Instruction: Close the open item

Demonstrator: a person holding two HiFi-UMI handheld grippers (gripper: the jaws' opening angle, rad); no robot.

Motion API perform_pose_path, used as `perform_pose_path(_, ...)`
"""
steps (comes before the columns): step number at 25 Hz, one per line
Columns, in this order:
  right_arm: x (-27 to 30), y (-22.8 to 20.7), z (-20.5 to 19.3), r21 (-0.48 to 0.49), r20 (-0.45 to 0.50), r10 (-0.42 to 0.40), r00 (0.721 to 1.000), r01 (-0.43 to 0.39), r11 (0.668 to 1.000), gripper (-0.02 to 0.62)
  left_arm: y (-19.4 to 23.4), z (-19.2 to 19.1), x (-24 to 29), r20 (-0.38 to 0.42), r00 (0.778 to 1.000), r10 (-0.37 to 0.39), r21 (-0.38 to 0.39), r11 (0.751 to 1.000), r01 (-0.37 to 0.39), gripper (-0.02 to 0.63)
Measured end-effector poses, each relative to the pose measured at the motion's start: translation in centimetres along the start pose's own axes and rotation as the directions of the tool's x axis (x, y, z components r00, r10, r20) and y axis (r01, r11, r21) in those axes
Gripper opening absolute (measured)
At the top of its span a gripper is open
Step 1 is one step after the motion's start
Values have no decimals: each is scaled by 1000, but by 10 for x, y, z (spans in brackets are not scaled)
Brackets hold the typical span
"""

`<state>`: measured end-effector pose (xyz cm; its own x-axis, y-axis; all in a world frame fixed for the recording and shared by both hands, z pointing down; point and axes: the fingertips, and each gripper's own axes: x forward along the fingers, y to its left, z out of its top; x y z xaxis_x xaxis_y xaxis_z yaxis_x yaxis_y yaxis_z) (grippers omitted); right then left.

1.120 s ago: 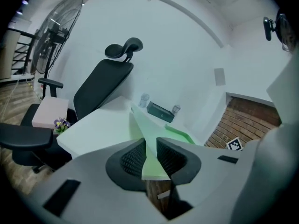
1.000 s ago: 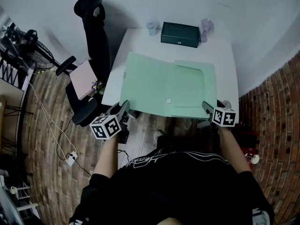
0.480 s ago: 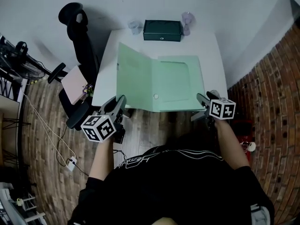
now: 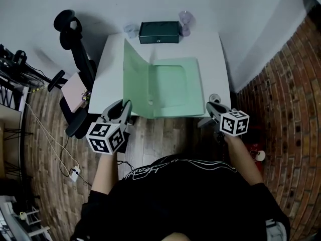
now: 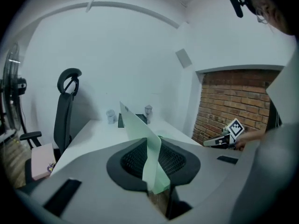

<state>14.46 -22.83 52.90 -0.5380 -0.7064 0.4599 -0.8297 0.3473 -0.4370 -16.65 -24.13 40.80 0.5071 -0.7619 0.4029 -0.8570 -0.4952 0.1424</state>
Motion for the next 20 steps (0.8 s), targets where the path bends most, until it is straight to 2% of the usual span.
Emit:
perform_pose_path(7,-42,-7,6,-2,30,87,996,-87,996,3,-71,4,31,-49,999,-21,127,992,27,77)
perform_pose_path(20,-106,-27,11,-28,62,170,984,-168,985,3,-157,-20,86,-142,989,-34,198,978,62,77)
